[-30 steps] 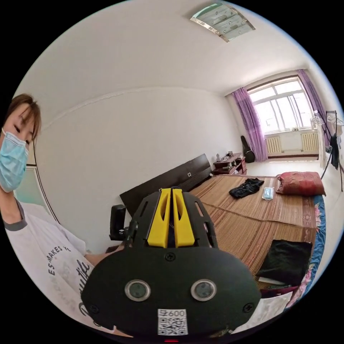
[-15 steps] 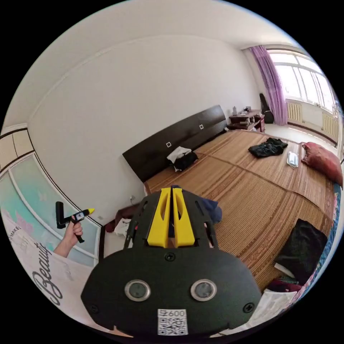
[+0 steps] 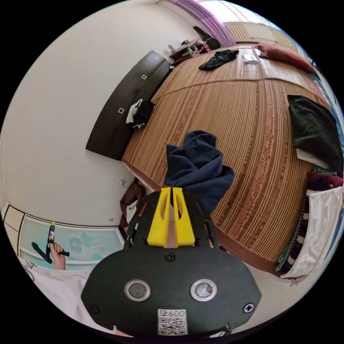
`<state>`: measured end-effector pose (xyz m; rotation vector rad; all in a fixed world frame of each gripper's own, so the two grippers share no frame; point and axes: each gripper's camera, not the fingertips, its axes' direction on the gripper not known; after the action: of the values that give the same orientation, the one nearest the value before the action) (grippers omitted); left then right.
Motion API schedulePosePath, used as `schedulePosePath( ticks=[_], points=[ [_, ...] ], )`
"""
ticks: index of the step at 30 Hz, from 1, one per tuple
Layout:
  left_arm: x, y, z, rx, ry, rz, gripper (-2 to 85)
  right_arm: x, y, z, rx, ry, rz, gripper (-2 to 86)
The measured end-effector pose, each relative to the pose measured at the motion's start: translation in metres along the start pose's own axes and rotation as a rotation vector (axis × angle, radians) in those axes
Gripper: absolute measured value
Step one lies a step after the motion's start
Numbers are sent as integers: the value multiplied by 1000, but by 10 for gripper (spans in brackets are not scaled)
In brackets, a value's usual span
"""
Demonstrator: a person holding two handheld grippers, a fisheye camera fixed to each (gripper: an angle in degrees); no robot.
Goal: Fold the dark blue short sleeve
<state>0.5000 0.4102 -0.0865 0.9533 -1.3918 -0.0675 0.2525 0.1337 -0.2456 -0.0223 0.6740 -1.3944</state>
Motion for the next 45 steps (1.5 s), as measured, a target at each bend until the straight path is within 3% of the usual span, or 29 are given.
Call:
schedulePosePath(
  ticks=[4, 9, 12, 17, 19, 20, 23, 27, 30, 32, 33, 35, 36, 38, 39, 40, 43, 45],
  points=[
    [66, -51, 47, 165, 203, 64, 49, -34, -10, -33, 69, 43, 61, -9],
    [164, -126, 131, 191, 689, 213, 91, -88, 5, -88, 242, -2, 48, -9],
    [216, -144, 183, 231, 879, 365, 98, -152, 8, -75, 129, 261, 7, -9],
    [271, -162, 281, 191, 1166, 650, 136, -338, 18, 48, -205, 955, -131, -8],
    [277, -169, 329, 72, 1321, 737, 134, -403, 16, 85, -27, 1125, -98, -8],
    [279, -169, 339, 54, 1343, 759, 130, -439, 14, 116, -5, 1068, -173, -8],
    [295, -172, 364, -10, 1335, 835, 110, -483, 4, 181, -241, 962, -405, -8],
    [333, -143, 350, 192, 1153, 835, 89, -459, -21, 190, -142, 776, -353, -8],
    [386, -67, 367, 284, 974, 679, 61, -394, -53, 217, -65, 637, -309, -8],
    [430, -12, 402, 74, 895, 531, 28, -328, -84, 255, -21, 595, -221, -8],
    [473, 30, 438, -209, 870, 545, 21, -313, -92, 267, -32, 603, -193, -8],
    [531, 99, 471, -444, 815, 696, 13, -268, -92, 323, -45, 639, -216, -8],
    [548, 140, 477, -376, 818, 706, 10, -258, -83, 340, -46, 635, -236, -8],
    [562, 199, 493, -348, 944, 657, 7, -255, -11, 350, 349, 656, -387, -8],
    [545, 226, 500, -226, 1018, 465, 6, -259, -9, 355, 344, 680, -400, -8],
    [540, 236, 505, -192, 1056, 418, 6, -271, -13, 369, 297, 750, -410, -8],
    [541, 270, 495, 51, 1103, 473, 2, -279, -3, 384, 345, 801, -454, -8],
    [538, 284, 498, 119, 1155, 422, 1, -267, -5, 368, 368, 690, -419, -7]
  ],
)
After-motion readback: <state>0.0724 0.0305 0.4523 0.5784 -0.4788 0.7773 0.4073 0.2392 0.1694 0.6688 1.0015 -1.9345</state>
